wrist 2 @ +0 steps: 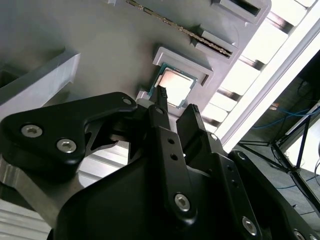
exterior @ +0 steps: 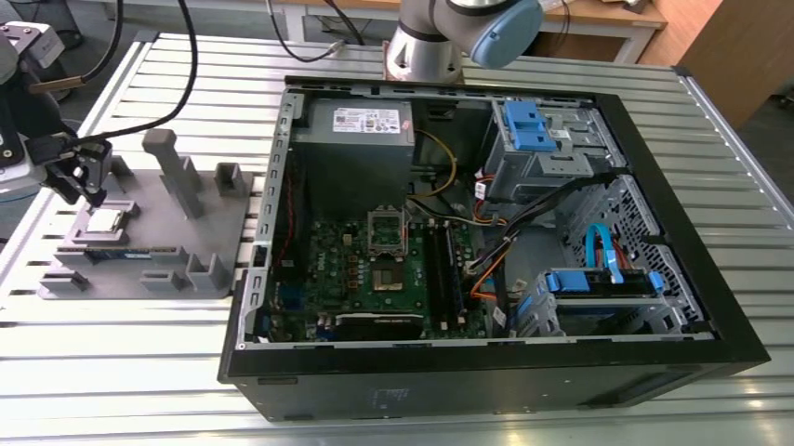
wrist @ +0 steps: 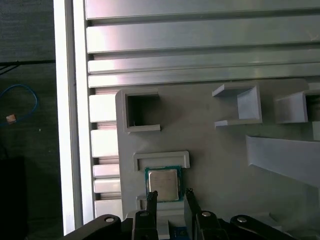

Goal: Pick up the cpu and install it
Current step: 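Pick up the cpu and move it towards the insertion slot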

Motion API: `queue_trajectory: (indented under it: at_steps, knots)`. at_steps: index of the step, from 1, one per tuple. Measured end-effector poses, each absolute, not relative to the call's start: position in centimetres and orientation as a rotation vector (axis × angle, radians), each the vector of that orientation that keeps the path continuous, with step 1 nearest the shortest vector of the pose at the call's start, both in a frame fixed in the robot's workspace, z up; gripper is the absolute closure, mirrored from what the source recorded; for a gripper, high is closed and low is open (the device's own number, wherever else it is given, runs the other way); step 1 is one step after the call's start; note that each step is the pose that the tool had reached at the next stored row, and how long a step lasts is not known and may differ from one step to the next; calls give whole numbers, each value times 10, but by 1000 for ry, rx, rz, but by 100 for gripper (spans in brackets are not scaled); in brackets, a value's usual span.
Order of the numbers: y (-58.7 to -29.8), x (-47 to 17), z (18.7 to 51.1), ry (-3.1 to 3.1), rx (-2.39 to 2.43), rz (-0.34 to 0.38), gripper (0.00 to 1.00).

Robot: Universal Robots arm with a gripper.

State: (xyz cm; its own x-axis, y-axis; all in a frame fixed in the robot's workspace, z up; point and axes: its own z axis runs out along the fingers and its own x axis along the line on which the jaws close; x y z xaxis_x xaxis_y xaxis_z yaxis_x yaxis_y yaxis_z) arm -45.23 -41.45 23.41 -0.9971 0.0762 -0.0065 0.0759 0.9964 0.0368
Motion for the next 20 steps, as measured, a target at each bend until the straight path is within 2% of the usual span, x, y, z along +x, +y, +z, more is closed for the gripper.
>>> queue_trajectory:
  at_steps: [20]
  knots:
    - [-409, -452, 216, 3135, 119, 14, 64]
